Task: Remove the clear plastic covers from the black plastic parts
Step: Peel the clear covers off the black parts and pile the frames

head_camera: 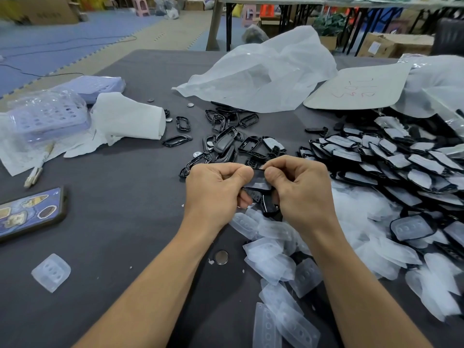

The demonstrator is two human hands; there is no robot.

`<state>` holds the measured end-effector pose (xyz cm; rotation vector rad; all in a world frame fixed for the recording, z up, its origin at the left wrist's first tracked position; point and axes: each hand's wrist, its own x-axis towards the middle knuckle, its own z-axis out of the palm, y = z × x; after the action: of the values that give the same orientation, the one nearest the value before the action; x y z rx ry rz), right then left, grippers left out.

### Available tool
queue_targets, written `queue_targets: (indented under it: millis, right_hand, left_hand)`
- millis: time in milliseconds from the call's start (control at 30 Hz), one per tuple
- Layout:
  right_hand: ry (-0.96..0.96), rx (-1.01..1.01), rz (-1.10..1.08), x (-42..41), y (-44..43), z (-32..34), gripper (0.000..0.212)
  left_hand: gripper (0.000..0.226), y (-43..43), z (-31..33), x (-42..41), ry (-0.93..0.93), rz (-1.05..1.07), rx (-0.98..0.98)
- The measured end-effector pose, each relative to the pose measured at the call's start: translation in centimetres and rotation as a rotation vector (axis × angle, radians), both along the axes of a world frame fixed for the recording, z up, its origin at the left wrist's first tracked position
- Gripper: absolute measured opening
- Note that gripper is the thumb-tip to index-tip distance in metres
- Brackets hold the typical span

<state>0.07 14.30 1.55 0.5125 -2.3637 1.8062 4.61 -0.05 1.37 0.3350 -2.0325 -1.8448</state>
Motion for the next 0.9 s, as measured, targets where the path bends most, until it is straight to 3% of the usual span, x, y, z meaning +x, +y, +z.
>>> queue_targets:
  millis: [67, 233, 500, 767, 900]
  right_hand:
    - [0.017, 0.012, -0.008, -0.1, 0.1, -0.2, 0.023]
    - [0.027, 0.019, -0.037, -0.4, 0.4, -0.3, 0.025]
    - [0.034, 0.021, 0.0, -0.2, 0.4, -0.1, 0.023]
    - [-0.25, -0.162, 0.098, 0.4, 0.2, 0.2, 0.012]
    - [-0.315, -0.201, 0.114, 0.4, -0.2, 0.4, 0.024]
  left_hand:
    - [0.021, -0.2, 0.1, 0.0, -0.049, -0.039, 0.048]
    - [0.033, -1.6, 0.8, 0.1, -0.181, -0.166, 0.271]
    - [0.017, -1.7, 0.5, 0.3, -0.224, -0.283, 0.158]
    - [0.013, -1.2, 0.2, 0.1, -0.149, -0.135, 0.182]
    - [0.01, -1.0, 0.0, -0.1, -0.099, -0.112, 0.17]
